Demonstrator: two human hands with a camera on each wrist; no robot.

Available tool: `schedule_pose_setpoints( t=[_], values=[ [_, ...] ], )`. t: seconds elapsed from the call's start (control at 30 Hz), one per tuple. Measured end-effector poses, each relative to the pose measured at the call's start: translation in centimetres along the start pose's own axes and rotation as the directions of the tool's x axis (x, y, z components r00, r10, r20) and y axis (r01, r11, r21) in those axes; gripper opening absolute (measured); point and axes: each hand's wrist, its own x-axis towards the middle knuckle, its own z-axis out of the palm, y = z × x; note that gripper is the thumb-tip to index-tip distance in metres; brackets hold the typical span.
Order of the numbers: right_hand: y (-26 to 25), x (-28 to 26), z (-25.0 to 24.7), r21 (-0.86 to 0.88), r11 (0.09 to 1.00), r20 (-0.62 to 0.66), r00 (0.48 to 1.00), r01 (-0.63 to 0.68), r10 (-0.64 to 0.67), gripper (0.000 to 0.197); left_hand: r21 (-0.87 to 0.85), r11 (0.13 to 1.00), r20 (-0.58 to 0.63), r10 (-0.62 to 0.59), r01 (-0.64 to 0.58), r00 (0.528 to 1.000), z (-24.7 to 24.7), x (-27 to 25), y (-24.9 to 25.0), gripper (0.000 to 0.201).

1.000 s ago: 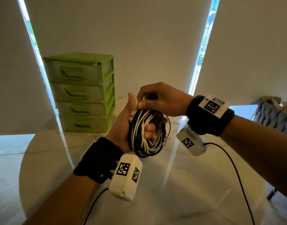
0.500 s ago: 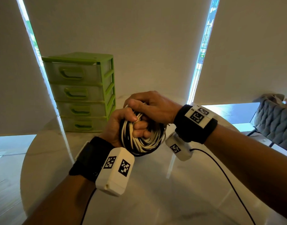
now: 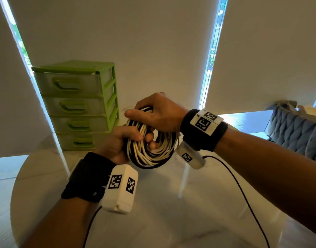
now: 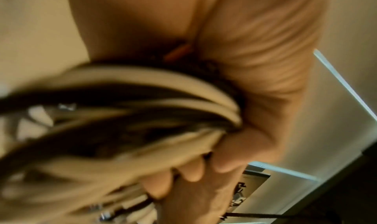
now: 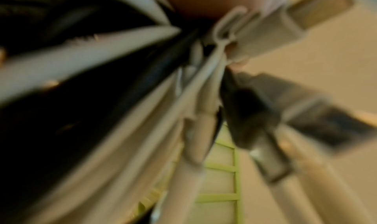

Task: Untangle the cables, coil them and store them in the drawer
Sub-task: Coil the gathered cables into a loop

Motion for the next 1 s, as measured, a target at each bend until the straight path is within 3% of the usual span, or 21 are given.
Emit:
schedule_pose_setpoints(
  t=[0.07, 0.27, 0.33, 0.4, 0.47, 0.57, 0.67, 0.77, 0.87, 1.0],
  values=[
    [0.2, 0.1, -0.2, -0.133, 0.991, 0.020, 1.000, 0.022, -0.020, 0.058, 0.148, 0.988, -0.128, 0.071, -0.051, 0.989, 0.1, 0.0, -0.1, 0.023],
    [0.7, -0.1, -0.4, -0.201, 0.979, 0.034, 0.999, 0.025, -0.018, 0.064, 0.383, 0.916, -0.232, 0.223, -0.122, 0.947, 0.9, 0.5, -0.5, 0.017],
    [0.6, -0.2, -0.3, -0.145, 0.989, 0.034, 0.999, 0.000, 0.005, 0.057, 0.391, 0.911, -0.231, 0.233, -0.129, 0.945, 0.7, 0.5, -0.4, 0.019],
    [0.4, -0.3, -0.8, -0.074, 0.997, 0.063, 0.998, -0.024, 0.028, 0.037, 0.373, 0.916, -0.210, 0.236, -0.146, 0.949, 0.4, 0.4, -0.3, 0.033],
    [0.3, -0.5, -1.7, 0.038, 0.998, 0.175, 0.984, -0.049, 0.042, 0.029, 0.354, 0.922, -0.184, 0.230, -0.154, 0.956, 0.4, 0.1, -0.1, 0.039],
    [0.7, -1.3, -2.8, 0.167, 0.980, 0.375, 0.926, -0.110, 0.040, 0.058, 0.357, 0.925, -0.166, 0.203, -0.133, 0.965, 0.4, -0.3, 0.2, 0.024],
    [0.9, -1.7, -3.0, 0.079, 0.989, 0.432, 0.899, -0.123, 0.077, 0.065, 0.423, 0.900, -0.127, 0.171, -0.102, 0.977, 0.4, -0.3, 0.2, 0.017],
    [0.9, -1.7, -2.6, -0.057, 0.992, 0.354, 0.927, -0.108, 0.122, 0.044, 0.466, 0.882, -0.176, 0.170, -0.070, 0.970, 0.7, -0.3, 0.2, 0.022],
    [0.9, -1.5, -1.3, -0.136, 0.990, 0.198, 0.978, -0.041, 0.068, 0.015, 0.590, 0.807, -0.266, 0.213, -0.015, 0.940, 1.0, -0.8, 0.3, 0.035],
    [-0.1, -0.1, 0.8, -0.197, 0.980, 0.150, 0.989, 0.017, 0.013, 0.022, 0.731, 0.679, -0.319, 0.253, 0.068, 0.913, 0.8, -2.4, 1.8, 0.032]
  ],
)
